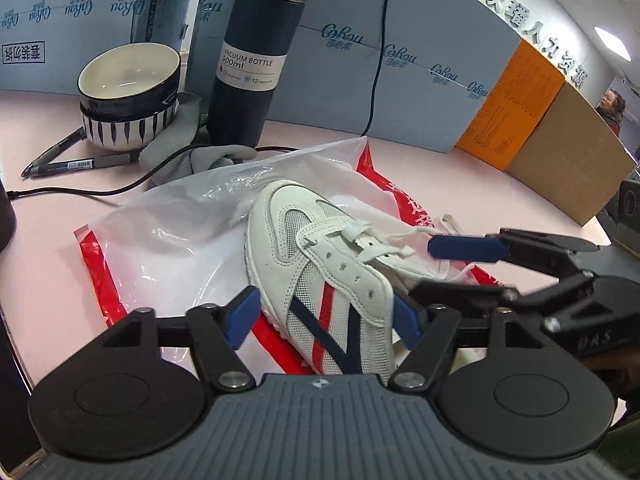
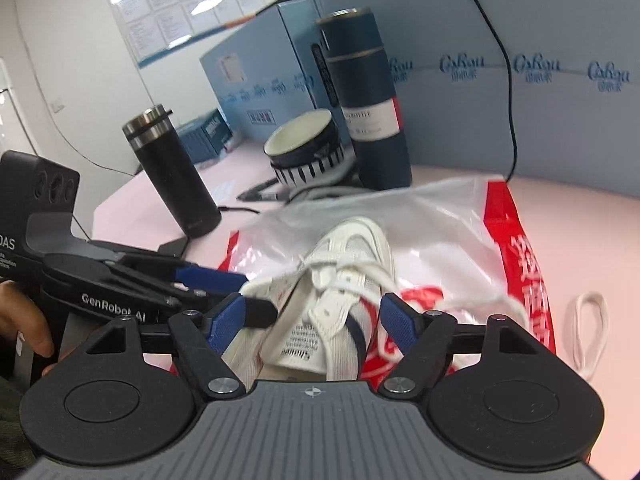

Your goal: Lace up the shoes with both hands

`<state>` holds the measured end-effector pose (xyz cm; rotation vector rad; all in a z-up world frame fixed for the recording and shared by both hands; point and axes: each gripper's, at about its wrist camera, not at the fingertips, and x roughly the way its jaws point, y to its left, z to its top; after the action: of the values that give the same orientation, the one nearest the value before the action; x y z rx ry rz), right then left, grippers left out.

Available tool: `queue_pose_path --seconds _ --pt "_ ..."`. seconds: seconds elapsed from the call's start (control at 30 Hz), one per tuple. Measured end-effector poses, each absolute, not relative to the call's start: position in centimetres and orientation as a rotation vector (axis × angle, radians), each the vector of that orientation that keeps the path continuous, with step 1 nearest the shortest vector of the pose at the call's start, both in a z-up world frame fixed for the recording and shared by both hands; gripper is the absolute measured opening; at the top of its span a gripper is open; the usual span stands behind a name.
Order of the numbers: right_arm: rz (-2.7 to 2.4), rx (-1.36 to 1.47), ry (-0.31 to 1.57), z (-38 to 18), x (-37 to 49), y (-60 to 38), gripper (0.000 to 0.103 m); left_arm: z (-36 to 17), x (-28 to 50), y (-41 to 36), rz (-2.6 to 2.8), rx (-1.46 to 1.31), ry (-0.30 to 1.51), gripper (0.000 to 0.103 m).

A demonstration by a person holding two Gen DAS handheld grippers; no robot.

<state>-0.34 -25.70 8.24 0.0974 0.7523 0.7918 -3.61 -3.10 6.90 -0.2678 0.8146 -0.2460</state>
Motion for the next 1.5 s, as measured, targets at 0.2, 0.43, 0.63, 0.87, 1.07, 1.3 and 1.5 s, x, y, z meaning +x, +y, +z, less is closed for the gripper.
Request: queue_pose_path --seconds 0.2,0.43,0.63,0.87,1.07,1.3,1.5 --pt "0.804 0.361 0.856 6.6 0.0 -27.6 0.073 7.1 -4.6 -1.9 -0.316 -0.349 0.776 0.063" --pt "0.779 0.285 0.832 6.6 -0.9 -26.4 0.073 7.5 -3.4 -1.0 -0.193 -0.452 0.673 0.065" --pt "0.779 0.190 0.807 6.6 -1.6 -25.6 0.074 5.6 -1.7 -3.3 -0.057 -0.496 0.660 0.024" --pt "0.782 0.171 0.808 6.4 -1.7 -25.6 0.076 4.6 -1.7 -3.5 -0.024 -0.538 0.629 0.018" --pt "0.788 0.144 0.800 6.3 -1.8 -25.2 0.082 3.7 -2.4 -0.8 -0.039 -0.787 0.620 0.002" --pt "0.785 0.137 0.788 6.2 -2.1 -25.0 0.085 3.9 -3.7 2.8 -0.009 -0.972 0.541 0.000" --pt "0.786 0.124 0.779 6.2 -2.2 -24.6 0.089 3.7 -3.7 1.0 -0.064 -0.910 0.584 0.042"
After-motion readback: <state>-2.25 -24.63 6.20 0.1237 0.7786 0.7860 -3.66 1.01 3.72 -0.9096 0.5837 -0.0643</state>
